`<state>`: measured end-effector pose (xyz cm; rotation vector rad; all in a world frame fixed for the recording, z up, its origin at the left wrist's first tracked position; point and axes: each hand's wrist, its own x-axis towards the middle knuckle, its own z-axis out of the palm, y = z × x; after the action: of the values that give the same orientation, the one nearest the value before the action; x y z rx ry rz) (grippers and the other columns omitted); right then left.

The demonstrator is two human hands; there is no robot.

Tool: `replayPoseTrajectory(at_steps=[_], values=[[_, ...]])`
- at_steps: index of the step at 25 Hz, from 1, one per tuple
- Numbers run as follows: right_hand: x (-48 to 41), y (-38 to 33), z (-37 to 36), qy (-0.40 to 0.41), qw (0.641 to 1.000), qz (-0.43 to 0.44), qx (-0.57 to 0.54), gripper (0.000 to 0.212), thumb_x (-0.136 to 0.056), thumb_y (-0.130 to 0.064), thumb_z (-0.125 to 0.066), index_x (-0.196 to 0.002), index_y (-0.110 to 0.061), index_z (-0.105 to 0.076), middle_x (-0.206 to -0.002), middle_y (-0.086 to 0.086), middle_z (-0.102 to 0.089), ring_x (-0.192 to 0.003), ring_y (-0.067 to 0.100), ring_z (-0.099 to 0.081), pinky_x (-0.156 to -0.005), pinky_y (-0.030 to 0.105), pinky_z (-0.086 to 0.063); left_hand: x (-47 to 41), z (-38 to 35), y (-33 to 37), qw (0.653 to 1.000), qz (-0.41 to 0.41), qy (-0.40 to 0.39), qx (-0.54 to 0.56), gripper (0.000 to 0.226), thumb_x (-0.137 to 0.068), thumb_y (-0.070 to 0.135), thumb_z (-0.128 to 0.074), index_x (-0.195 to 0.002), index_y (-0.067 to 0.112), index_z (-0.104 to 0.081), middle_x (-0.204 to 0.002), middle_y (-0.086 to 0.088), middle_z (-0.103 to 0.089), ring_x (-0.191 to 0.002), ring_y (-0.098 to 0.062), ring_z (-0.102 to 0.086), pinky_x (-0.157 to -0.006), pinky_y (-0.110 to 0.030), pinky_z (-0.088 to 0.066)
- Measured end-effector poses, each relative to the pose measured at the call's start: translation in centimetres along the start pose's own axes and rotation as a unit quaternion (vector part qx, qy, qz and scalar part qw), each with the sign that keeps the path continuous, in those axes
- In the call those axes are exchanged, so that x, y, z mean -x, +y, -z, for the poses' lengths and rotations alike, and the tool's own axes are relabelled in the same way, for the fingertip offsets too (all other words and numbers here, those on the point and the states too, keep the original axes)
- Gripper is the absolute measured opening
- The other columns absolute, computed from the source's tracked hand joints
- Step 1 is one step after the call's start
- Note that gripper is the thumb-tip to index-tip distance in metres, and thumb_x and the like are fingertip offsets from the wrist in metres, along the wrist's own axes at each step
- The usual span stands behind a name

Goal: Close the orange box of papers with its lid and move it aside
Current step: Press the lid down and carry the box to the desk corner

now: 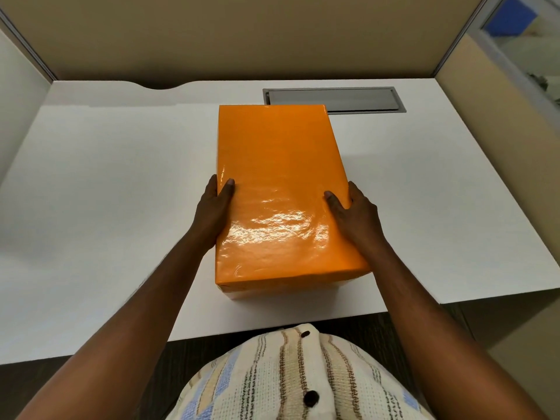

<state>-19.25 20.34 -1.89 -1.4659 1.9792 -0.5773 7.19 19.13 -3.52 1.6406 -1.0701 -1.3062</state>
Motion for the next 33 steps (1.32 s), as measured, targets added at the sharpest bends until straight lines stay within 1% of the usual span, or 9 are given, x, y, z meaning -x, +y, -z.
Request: replayPoseTrajectory(at_steps=[9, 13, 16, 18, 20, 24, 27, 30, 33], values=[[-0.4, 0.5, -0.5, -0.020, 0.999, -0.005, 0.030, 0.074, -0.092, -0.058, -0.040, -0.150, -0.014, -0.027, -0.148, 0.011, -0.046, -0.130, 0.038, -0.050, -0.105, 0.050, -0.041, 0.2, -0.7, 0.0, 0.999, -0.026, 0.009, -0.043, 0.056, -0.098, 0.045, -0.035, -0.148, 0.023, -0.024, -0.148, -0.006, -0.043, -0.124, -0.028, -0.052, -0.089, -0.034, -0.042], [-0.4, 0.6, -0.6, -0.012, 1.000, 0.002, 0.021, 0.070, -0.093, -0.056, -0.041, -0.147, -0.014, -0.032, -0.145, 0.011, -0.050, -0.127, 0.037, -0.053, -0.103, 0.048, -0.043, 0.4, -0.9, 0.1, 0.998, -0.043, 0.022, -0.050, 0.052, -0.099, 0.042, -0.036, -0.146, 0.021, -0.029, -0.144, -0.004, -0.047, -0.109, -0.015, -0.052, -0.086, -0.031, -0.040], [-0.2, 0.8, -1.0, -0.003, 0.999, 0.000, 0.041, 0.071, -0.093, -0.059, -0.037, -0.147, -0.014, -0.030, -0.145, 0.011, -0.049, -0.127, 0.036, -0.052, -0.102, 0.048, -0.044, 0.7, -1.0, -0.3, 0.997, -0.047, 0.046, -0.038, 0.050, -0.096, 0.045, -0.042, -0.139, 0.020, -0.042, -0.130, -0.001, -0.057, -0.104, -0.016, -0.058, -0.084, -0.031, -0.049], [0.0, 0.9, -1.2, 0.005, 0.999, 0.000, 0.039, 0.070, -0.093, -0.059, -0.036, -0.147, -0.016, -0.029, -0.146, 0.010, -0.048, -0.128, 0.035, -0.052, -0.102, 0.047, -0.044, 0.8, -1.0, -0.7, 0.992, -0.050, 0.101, -0.053, 0.054, -0.093, 0.048, -0.049, -0.136, 0.016, -0.048, -0.128, -0.006, -0.062, -0.109, -0.025, -0.063, -0.092, -0.039, -0.051], [-0.1, 0.9, -1.3, 0.004, 1.000, -0.004, 0.029, 0.070, -0.093, -0.059, -0.035, -0.148, -0.018, -0.027, -0.147, 0.010, -0.047, -0.129, 0.035, -0.051, -0.102, 0.047, -0.043, 0.8, -0.9, -0.8, 0.988, -0.054, 0.130, -0.070, 0.061, -0.091, 0.048, -0.053, -0.143, 0.018, -0.041, -0.138, -0.011, -0.056, -0.119, -0.028, -0.059, -0.099, -0.042, -0.046], [-0.6, 1.2, -1.3, -0.038, 0.999, -0.016, 0.014, 0.071, -0.094, -0.058, -0.034, -0.151, -0.018, -0.019, -0.151, 0.011, -0.039, -0.133, 0.036, -0.046, -0.105, 0.049, -0.040, 0.3, -0.6, -1.0, 0.988, -0.090, 0.077, -0.097, 0.063, -0.092, 0.053, -0.045, -0.148, 0.026, -0.032, -0.146, -0.004, -0.049, -0.126, -0.029, -0.054, -0.104, -0.050, -0.044], [-1.4, 1.0, -0.2, -0.098, 0.994, -0.043, -0.034, 0.071, -0.095, -0.057, -0.031, -0.152, -0.018, -0.015, -0.154, 0.012, -0.035, -0.135, 0.037, -0.043, -0.106, 0.049, -0.038, -0.1, -0.6, -0.6, 0.988, -0.042, 0.074, -0.127, 0.076, -0.093, 0.053, -0.044, -0.153, 0.019, -0.012, -0.157, -0.009, -0.030, -0.137, -0.033, -0.040, -0.109, -0.049, -0.034], [-2.4, 0.3, 0.5, -0.038, 0.998, -0.046, 0.026, 0.075, -0.094, -0.059, -0.032, -0.153, -0.016, -0.013, -0.157, 0.014, -0.028, -0.140, 0.037, -0.036, -0.108, 0.050, -0.036, -1.0, -0.1, 0.3, 0.987, -0.038, 0.089, -0.131, 0.077, -0.093, 0.055, -0.041, -0.153, 0.018, -0.010, -0.160, -0.009, -0.021, -0.144, -0.032, -0.028, -0.114, -0.050, -0.025], [-4.6, -0.9, 0.3, -0.003, 0.999, 0.033, 0.037, 0.072, -0.096, -0.052, -0.036, -0.154, -0.021, -0.008, -0.161, 0.011, -0.019, -0.145, 0.036, -0.027, -0.112, 0.051, -0.031, -2.5, 0.3, 1.4, 0.979, -0.090, 0.088, -0.160, 0.073, -0.093, 0.052, -0.044, -0.153, 0.019, -0.017, -0.159, -0.009, -0.023, -0.144, -0.030, -0.027, -0.114, -0.049, -0.024]])
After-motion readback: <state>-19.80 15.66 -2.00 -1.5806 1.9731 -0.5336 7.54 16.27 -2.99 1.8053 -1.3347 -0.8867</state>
